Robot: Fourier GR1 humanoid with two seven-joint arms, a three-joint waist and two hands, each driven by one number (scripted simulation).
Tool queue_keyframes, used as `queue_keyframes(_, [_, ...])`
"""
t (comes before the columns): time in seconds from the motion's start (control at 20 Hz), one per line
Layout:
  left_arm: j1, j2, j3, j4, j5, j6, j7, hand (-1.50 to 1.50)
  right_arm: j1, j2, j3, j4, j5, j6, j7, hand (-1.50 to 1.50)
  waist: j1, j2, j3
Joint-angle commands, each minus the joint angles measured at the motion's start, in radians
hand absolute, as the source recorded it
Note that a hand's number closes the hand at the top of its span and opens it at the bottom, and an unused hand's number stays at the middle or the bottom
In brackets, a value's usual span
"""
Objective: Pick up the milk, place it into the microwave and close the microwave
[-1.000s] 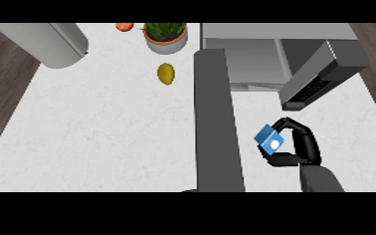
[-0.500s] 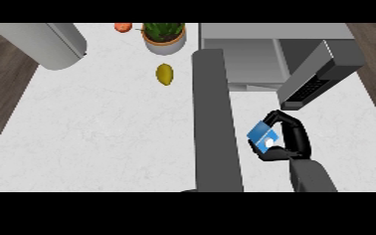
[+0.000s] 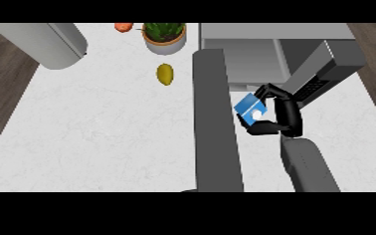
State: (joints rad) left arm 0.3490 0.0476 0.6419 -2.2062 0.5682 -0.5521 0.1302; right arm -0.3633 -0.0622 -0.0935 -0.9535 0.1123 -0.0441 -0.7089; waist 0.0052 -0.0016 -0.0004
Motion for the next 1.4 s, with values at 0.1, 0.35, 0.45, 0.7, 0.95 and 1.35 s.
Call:
queue_keyframes(0.1, [-0.033,-0.028,-0.022,0.064,-0.075,-0.041,-0.041,-1.50,-0.163,0.003,0.008,0.063,0.064,-0.099,0.104,1.50,0.005,0.004,0.000])
queue_keyframes(0.35, [-0.032,-0.008,0.003,0.077,-0.048,-0.038,-0.042,-1.50,-0.346,-0.014,-0.005,0.222,0.147,-0.217,0.179,1.50,0.018,0.007,0.000])
queue_keyframes(0.45, [-0.046,0.020,0.019,0.075,-0.033,-0.017,-0.014,-1.50,-0.352,0.016,0.004,0.308,0.181,-0.276,0.128,1.50,0.016,0.007,0.001])
queue_keyframes(0.7, [-0.109,0.012,-0.025,0.096,-0.077,0.000,-0.014,-1.50,-0.557,-0.042,-0.067,0.524,0.194,-0.343,0.140,1.50,0.035,0.018,0.002])
queue_keyframes(0.95, [-0.081,0.015,-0.026,0.073,-0.050,-0.029,-0.008,-1.50,-0.608,-0.051,-0.097,0.660,0.214,-0.447,0.098,1.50,0.064,0.030,0.003])
queue_keyframes(1.35, [-0.117,0.021,-0.024,0.145,-0.076,-0.057,-0.056,-1.50,-0.666,-0.127,-0.125,0.717,0.240,-0.621,0.071,1.50,0.090,0.046,0.003])
